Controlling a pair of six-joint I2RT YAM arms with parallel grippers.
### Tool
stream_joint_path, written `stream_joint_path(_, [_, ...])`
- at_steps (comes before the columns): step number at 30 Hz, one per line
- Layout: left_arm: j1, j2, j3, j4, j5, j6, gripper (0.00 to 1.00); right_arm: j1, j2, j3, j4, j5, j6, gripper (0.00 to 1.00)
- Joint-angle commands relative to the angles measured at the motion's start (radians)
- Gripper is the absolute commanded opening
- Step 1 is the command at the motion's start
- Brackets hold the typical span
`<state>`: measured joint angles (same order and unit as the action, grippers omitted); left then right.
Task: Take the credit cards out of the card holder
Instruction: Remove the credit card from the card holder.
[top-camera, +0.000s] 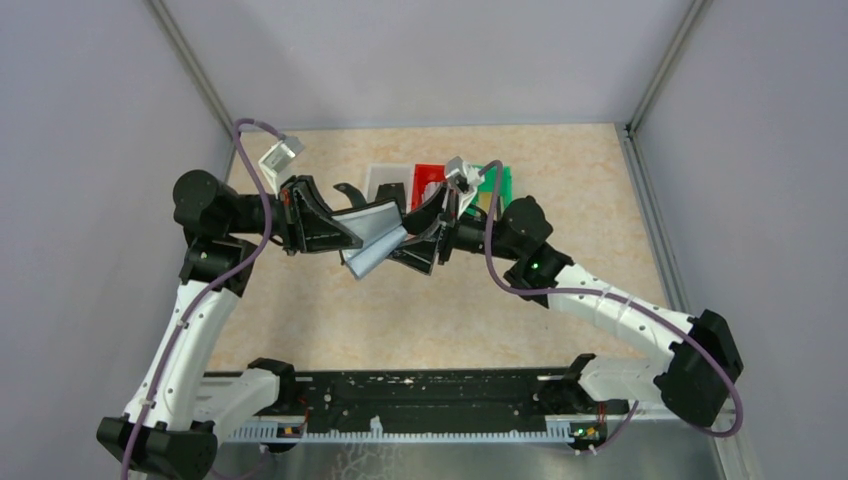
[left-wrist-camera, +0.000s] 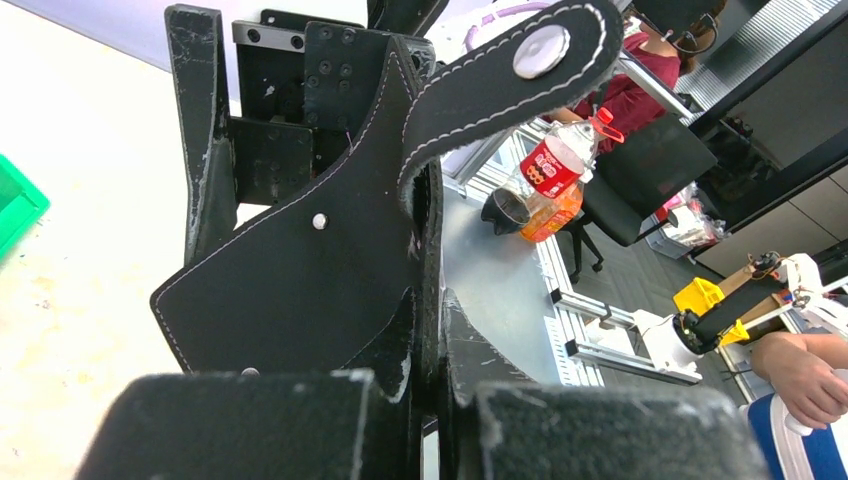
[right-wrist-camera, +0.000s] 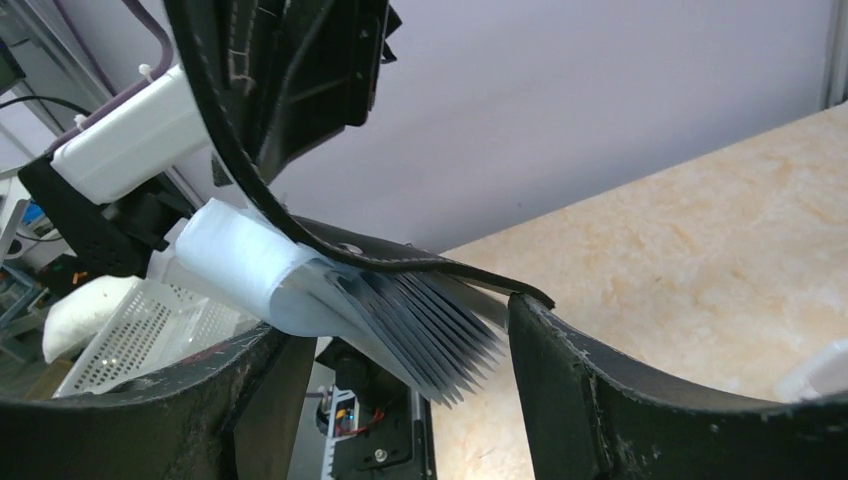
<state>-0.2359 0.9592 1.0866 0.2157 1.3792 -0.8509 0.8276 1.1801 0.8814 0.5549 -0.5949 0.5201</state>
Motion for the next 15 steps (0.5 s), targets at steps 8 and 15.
stream_joint_path(8, [-0.005,-0.017,0.033,0.042,0.017,-0.011,0.00,0.019,-0.011,0.096,0.186,0.016,0.029,0.70])
stream_joint_path(15, [-0.005,-0.016,0.031,0.041,0.020,-0.007,0.00,0.020,0.030,0.090,0.361,-0.026,0.163,0.66])
